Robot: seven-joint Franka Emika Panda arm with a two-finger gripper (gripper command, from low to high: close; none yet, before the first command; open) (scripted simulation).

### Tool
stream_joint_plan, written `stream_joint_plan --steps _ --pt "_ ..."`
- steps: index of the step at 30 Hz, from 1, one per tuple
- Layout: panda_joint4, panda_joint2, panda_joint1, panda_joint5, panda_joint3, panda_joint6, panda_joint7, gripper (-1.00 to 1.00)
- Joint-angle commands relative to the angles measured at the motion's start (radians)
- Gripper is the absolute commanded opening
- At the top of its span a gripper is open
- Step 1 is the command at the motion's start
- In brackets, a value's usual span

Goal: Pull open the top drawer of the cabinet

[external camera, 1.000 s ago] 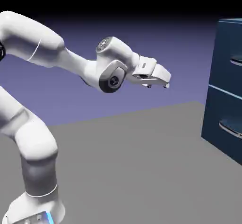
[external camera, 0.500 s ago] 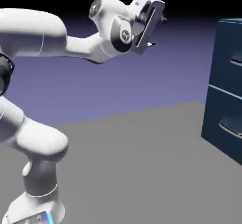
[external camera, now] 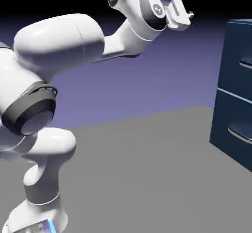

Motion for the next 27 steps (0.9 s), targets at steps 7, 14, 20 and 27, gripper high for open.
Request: stream_joint_plan --steps 7,14,20,27 --pt "0.152 -0.052 0.227 -0.261 -0.171 -0.029 -0.304 0.0" --pt "0.304 -0.104 0.454 -0.522 -0.342 -0.058 -0.609 0.0" --pt "0.435 -0.149 0.649 -0.746 -0.488 -0.083 -0.87 0.0" --pt "0.587 -0.201 0.876 -1.007 -0.659 -0.112 -1.174 0.0"
